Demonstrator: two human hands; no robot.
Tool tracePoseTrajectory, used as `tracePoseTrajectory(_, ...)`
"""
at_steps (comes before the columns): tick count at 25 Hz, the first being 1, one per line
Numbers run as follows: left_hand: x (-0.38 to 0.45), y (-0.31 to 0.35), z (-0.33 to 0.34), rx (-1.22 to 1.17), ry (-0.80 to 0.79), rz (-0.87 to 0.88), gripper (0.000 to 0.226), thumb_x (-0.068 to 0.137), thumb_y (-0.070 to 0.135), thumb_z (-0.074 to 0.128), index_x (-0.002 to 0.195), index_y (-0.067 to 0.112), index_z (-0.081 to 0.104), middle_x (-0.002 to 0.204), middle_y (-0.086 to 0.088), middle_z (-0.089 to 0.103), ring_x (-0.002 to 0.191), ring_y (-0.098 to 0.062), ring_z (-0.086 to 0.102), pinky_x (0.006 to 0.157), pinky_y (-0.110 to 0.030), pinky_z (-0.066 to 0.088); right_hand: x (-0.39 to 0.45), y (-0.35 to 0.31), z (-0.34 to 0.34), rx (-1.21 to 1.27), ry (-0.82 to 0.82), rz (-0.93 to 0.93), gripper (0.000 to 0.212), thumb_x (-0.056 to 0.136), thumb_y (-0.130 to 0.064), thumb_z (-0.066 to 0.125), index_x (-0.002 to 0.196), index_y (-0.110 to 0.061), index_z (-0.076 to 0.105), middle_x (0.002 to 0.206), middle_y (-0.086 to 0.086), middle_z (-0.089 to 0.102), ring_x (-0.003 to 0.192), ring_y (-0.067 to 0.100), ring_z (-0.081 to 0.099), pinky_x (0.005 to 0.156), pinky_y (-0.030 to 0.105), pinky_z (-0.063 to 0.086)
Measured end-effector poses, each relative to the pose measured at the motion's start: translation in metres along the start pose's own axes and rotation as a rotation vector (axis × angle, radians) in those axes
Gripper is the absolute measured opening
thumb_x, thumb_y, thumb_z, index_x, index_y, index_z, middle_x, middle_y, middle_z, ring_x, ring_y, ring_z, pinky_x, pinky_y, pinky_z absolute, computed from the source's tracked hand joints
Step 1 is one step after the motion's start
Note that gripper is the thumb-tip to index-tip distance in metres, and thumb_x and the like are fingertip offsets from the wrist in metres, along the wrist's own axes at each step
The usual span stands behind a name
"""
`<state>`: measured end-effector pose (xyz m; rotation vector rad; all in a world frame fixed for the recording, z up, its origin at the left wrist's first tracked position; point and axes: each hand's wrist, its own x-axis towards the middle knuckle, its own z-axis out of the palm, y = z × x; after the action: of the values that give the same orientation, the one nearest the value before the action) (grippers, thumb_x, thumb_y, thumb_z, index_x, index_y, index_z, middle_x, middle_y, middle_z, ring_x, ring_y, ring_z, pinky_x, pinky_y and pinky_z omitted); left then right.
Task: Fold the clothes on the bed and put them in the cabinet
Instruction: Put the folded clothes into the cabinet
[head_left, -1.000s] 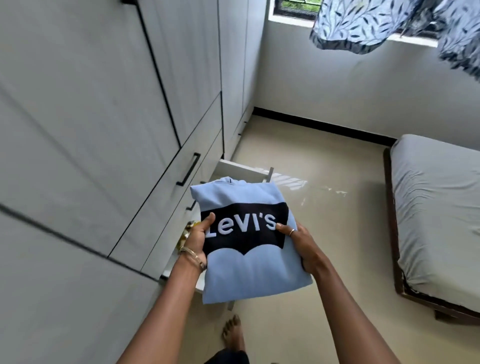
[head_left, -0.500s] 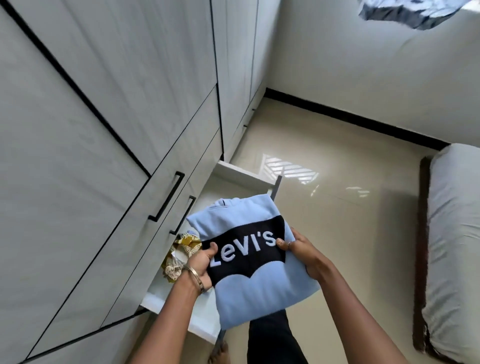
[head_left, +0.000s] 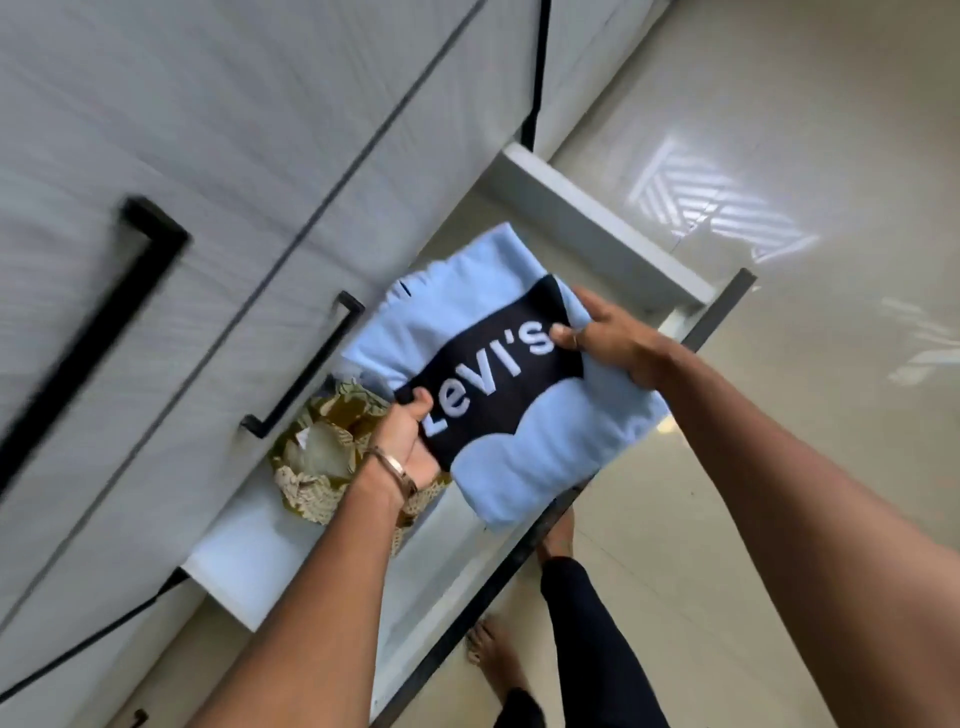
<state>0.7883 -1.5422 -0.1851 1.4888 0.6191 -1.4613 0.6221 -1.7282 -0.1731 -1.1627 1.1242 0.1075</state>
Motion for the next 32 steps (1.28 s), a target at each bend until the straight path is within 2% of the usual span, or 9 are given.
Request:
tracePoseTrajectory(7, 0.148, -0.013, -0.026, -0.036, 0.004, 0.217, 0.049, 0.094, 0.054, 0.045, 0.126, 0.019, 0.06, 0.123, -0.01, 0.066, 0.109, -0.033, 0.064, 0.086, -0.056, 0.052, 0.151, 0.054, 0.004, -0.138, 0.001, -0.271, 0.049, 0.086, -0.016, 0.066, 0.134, -0.011, 0.054, 0.123, 0.01, 0.066, 0.105, 0.016, 0.064, 0.1, 0.037, 0.051)
tracePoseTrajectory(11, 0.216, -0.037, -0.038, 0.047, 0.253, 0.252, 0.046, 0.087, 0.066, 0.048, 0.121, 0.035, 0.053, 0.116, -0.004, 0.067, 0.101, -0.032, 0.067, 0.075, -0.063, 0.052, 0.202, 0.11, 0.034, -0.643, 0.275, -0.091, 0.059, 0.09, -0.056, 0.057, 0.138, -0.024, 0.044, 0.132, 0.009, 0.057, 0.122, 0.032, 0.052, 0.105, 0.045, 0.039)
tracePoseTrajectory(14, 0.229, -0.04, -0.031, 0.085, 0.307, 0.16, 0.051, 0.087, 0.07, 0.04, 0.119, 0.032, 0.052, 0.108, -0.002, 0.069, 0.09, -0.031, 0.069, 0.07, -0.065, 0.051, 0.206, 0.122, 0.047, -0.715, 0.499, 0.081, 0.066, 0.089, -0.07, 0.043, 0.133, -0.021, 0.042, 0.133, 0.013, 0.053, 0.123, 0.036, 0.049, 0.103, 0.056, 0.028)
tracePoseTrajectory(19, 0.203, -0.048, -0.028, 0.364, 0.391, 0.174, 0.07, 0.081, 0.056, 0.06, 0.134, 0.017, 0.036, 0.113, -0.004, 0.061, 0.098, -0.033, 0.065, 0.075, -0.052, 0.058, 0.166, 0.122, 0.048, -0.84, 0.569, 0.072, 0.048, 0.093, -0.043, 0.056, 0.132, -0.017, 0.045, 0.139, 0.015, 0.041, 0.132, 0.036, 0.033, 0.104, 0.048, 0.028)
tracePoseTrajectory(22, 0.155, -0.067, -0.026, 0.844, 0.394, 0.358, 0.074, 0.084, 0.038, 0.065, 0.142, 0.021, 0.022, 0.123, -0.012, 0.058, 0.107, -0.033, 0.06, 0.094, -0.042, 0.05, 0.119, 0.107, 0.062, -0.894, 0.504, 0.044, 0.035, 0.092, -0.025, 0.057, 0.126, -0.014, 0.053, 0.138, 0.014, 0.038, 0.132, 0.035, 0.03, 0.103, 0.044, 0.029)
tracePoseTrajectory(24, 0.116, -0.091, -0.033, 1.005, 0.242, 0.45, 0.084, 0.082, 0.044, 0.07, 0.146, 0.025, 0.021, 0.135, -0.014, 0.051, 0.118, -0.034, 0.053, 0.099, -0.041, 0.045, 0.077, 0.109, 0.07, -0.974, 0.572, -0.016, 0.036, 0.089, -0.019, 0.056, 0.125, -0.017, 0.053, 0.141, 0.012, 0.036, 0.135, 0.034, 0.027, 0.103, 0.048, 0.026)
tracePoseTrajectory(26, 0.079, -0.109, -0.042, 1.134, -0.078, 0.417, 0.106, 0.07, 0.061, 0.073, 0.151, 0.033, 0.011, 0.15, -0.011, 0.035, 0.132, -0.032, 0.04, 0.106, -0.047, 0.038, 0.033, 0.113, 0.079, -1.017, 0.831, 0.022, 0.045, 0.087, -0.016, 0.054, 0.131, -0.024, 0.047, 0.149, 0.009, 0.031, 0.14, 0.032, 0.023, 0.103, 0.053, 0.024)
tracePoseTrajectory(29, 0.039, -0.142, -0.058, 1.64, -0.251, 0.245, 0.121, 0.062, 0.072, 0.07, 0.148, 0.045, -0.011, 0.161, 0.002, 0.006, 0.144, -0.031, 0.011, 0.11, -0.061, 0.021, -0.014, 0.123, 0.102, -0.403, 1.05, 0.341, 0.058, 0.094, -0.032, 0.054, 0.145, -0.02, 0.027, 0.152, 0.013, 0.029, 0.138, 0.035, 0.028, 0.103, 0.054, 0.033)
tracePoseTrajectory(32, 0.015, -0.164, -0.081, 1.964, 0.034, 0.018, 0.098, 0.077, 0.063, 0.065, 0.151, 0.031, 0.01, 0.153, -0.009, 0.028, 0.139, -0.033, 0.027, 0.105, -0.052, 0.026, -0.033, 0.142, 0.152, 0.269, 0.766, 0.528, 0.072, 0.092, -0.053, 0.056, 0.14, -0.008, 0.026, 0.142, 0.019, 0.044, 0.127, 0.04, 0.047, 0.103, 0.051, 0.043)
